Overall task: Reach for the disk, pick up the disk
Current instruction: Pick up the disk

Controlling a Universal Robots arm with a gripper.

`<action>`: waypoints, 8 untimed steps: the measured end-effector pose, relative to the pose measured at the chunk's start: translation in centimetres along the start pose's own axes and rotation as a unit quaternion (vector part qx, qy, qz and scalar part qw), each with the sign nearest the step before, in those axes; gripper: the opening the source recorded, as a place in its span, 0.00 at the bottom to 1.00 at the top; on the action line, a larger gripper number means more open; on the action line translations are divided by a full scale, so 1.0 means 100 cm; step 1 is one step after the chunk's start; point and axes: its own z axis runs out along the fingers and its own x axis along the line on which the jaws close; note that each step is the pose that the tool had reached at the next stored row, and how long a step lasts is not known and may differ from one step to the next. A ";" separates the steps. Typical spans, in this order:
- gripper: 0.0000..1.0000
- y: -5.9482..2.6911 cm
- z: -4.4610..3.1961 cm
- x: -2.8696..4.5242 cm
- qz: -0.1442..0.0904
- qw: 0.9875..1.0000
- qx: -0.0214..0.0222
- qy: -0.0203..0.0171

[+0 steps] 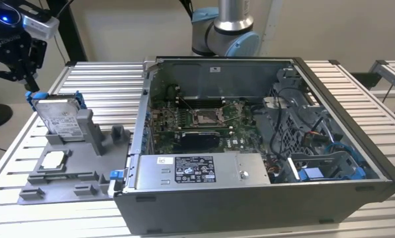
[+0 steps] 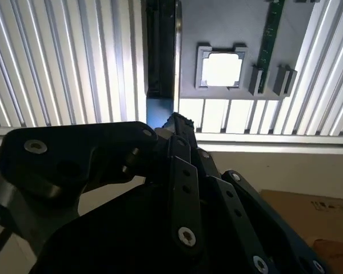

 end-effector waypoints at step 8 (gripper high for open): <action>0.00 0.0000 0.0000 0.0000 -0.072 0.997 0.001 0.002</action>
